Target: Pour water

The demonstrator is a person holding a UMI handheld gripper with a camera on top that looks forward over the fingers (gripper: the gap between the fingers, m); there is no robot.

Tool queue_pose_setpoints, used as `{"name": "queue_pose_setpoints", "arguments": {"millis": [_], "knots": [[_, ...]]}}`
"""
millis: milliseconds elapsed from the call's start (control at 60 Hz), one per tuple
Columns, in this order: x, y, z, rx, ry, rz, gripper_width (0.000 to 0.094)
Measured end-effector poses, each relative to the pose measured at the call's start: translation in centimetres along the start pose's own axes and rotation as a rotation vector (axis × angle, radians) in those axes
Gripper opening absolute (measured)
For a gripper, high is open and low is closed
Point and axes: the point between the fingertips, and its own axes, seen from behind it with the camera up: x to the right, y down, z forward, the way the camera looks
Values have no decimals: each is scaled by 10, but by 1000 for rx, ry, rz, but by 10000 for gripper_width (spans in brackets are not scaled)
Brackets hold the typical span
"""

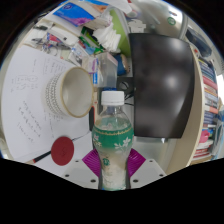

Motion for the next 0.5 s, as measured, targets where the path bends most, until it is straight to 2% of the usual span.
{"name": "queue_pose_setpoints", "arguments": {"millis": [183,283,500], "knots": [[6,-6,8,-54,45,-217,313],[12,-12,8,-51,74,-300,312],[10,-17,0,-34,34,-217,313]]}}
